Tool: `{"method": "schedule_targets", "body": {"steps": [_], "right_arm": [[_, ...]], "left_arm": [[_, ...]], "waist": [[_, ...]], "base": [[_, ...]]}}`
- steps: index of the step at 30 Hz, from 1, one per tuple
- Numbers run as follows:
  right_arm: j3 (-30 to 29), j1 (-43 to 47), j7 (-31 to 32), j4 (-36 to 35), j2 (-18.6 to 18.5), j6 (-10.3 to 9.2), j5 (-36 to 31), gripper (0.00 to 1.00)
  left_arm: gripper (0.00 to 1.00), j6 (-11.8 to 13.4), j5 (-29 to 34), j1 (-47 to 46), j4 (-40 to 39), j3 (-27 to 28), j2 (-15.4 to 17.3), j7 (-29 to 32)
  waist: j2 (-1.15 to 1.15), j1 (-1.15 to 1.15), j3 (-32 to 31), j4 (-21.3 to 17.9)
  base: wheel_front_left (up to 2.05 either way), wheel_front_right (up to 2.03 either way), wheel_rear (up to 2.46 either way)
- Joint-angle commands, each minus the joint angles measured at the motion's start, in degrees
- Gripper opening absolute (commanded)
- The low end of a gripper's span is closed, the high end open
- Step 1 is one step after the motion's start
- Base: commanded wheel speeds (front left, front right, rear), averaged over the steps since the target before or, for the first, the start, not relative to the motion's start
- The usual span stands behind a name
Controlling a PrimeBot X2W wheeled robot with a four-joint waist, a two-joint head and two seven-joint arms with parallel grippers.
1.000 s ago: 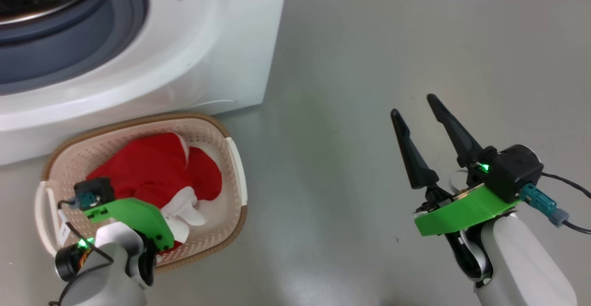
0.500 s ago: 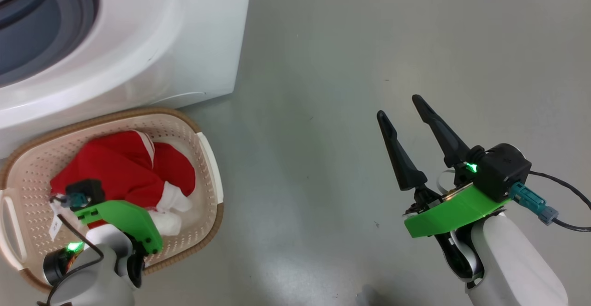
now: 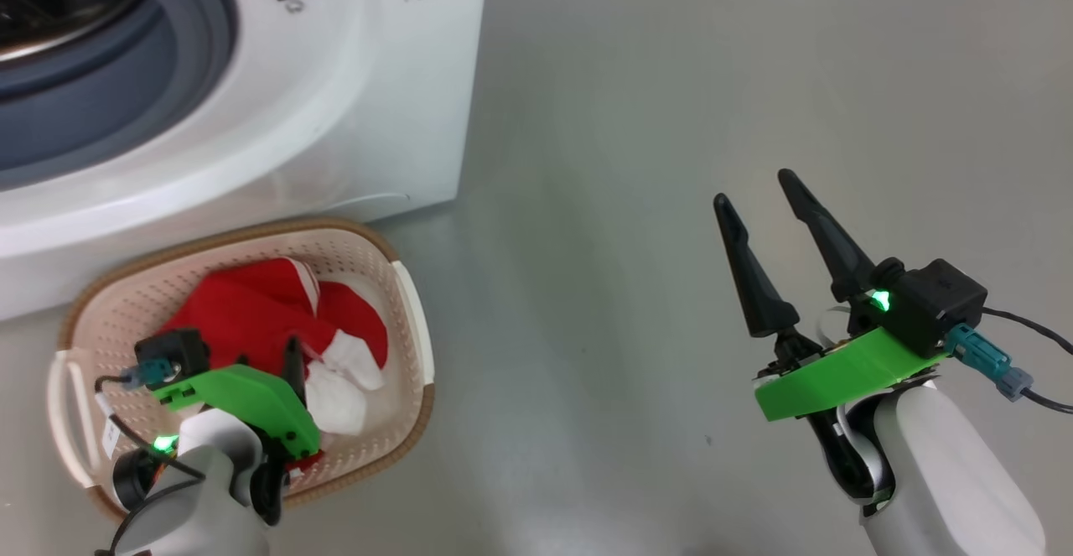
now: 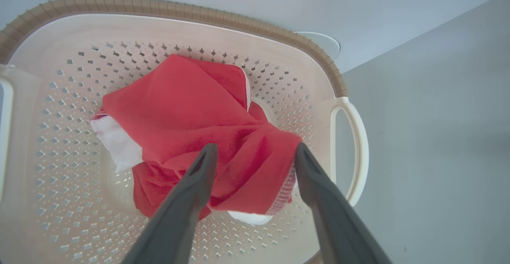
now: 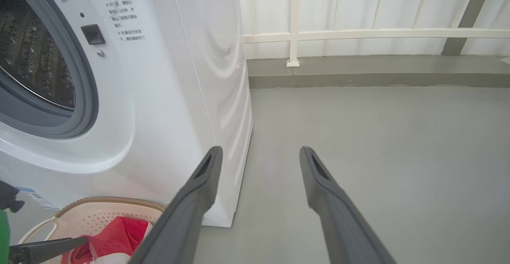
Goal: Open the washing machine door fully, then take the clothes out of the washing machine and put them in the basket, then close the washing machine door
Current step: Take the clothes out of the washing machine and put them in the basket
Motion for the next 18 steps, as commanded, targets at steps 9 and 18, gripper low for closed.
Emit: {"method": "schedule_targets", "body": {"steps": [9,18], "right_arm": [[-1.96,2.07,-0.37,0.65,-0.76,0.20,-1.71,1.00],[-4.86,3.75,-0.37,2.82,-0.69,0.20,-3.70,1.00]], "left_arm": [[1.00,-2.95,0.08,3.94,-5.50,0.05,0.31,-6.85],[1.00,-0.85,3.70,9.53,-22.06,1.37,1.63,-7.45]], "waist": [[0.00,0.00,-7.35,4.12],[0.00,0.00,-13.15,6.02]], "base": [[0.00,0.00,0.00],[0.00,0.00,0.00]]}}
